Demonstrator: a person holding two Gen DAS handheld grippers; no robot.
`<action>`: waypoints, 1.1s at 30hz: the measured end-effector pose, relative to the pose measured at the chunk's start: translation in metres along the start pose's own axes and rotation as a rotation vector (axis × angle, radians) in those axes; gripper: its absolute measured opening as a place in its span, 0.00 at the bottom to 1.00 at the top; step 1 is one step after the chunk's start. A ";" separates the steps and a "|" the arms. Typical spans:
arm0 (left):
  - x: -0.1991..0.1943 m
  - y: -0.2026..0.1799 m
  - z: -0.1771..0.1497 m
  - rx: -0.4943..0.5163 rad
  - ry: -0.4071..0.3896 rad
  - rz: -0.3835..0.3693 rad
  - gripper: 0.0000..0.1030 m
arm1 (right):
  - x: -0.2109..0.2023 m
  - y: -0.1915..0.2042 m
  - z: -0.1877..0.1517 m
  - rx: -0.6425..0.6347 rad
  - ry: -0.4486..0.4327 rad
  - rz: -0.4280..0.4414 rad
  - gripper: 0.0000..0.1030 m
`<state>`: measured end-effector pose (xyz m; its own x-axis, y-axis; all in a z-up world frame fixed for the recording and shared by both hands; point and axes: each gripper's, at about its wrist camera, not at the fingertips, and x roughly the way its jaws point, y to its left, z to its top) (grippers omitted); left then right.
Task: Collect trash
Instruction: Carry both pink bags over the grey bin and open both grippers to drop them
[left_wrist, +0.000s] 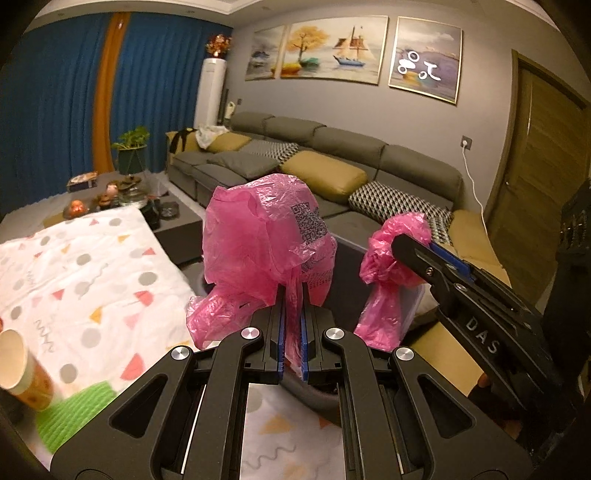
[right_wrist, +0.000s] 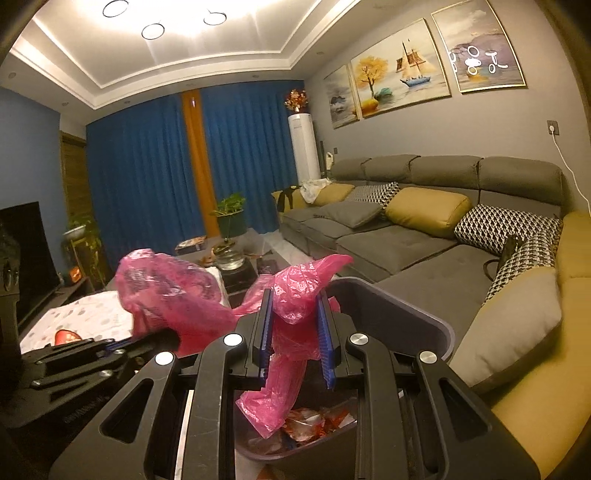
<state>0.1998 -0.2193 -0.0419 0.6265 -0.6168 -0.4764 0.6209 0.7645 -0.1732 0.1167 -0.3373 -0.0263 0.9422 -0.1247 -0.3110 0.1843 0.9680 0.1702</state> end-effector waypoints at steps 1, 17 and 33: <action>0.005 -0.001 0.001 -0.001 0.008 -0.006 0.05 | 0.001 -0.001 -0.001 0.001 0.002 -0.005 0.23; 0.053 0.003 -0.002 -0.054 0.083 -0.063 0.05 | 0.016 -0.015 -0.002 0.014 0.013 -0.017 0.23; 0.068 0.011 -0.003 -0.079 0.112 -0.093 0.08 | 0.021 -0.017 -0.001 0.027 0.031 -0.018 0.25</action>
<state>0.2474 -0.2521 -0.0789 0.5089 -0.6639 -0.5479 0.6320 0.7203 -0.2859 0.1336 -0.3559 -0.0364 0.9297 -0.1345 -0.3429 0.2086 0.9595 0.1893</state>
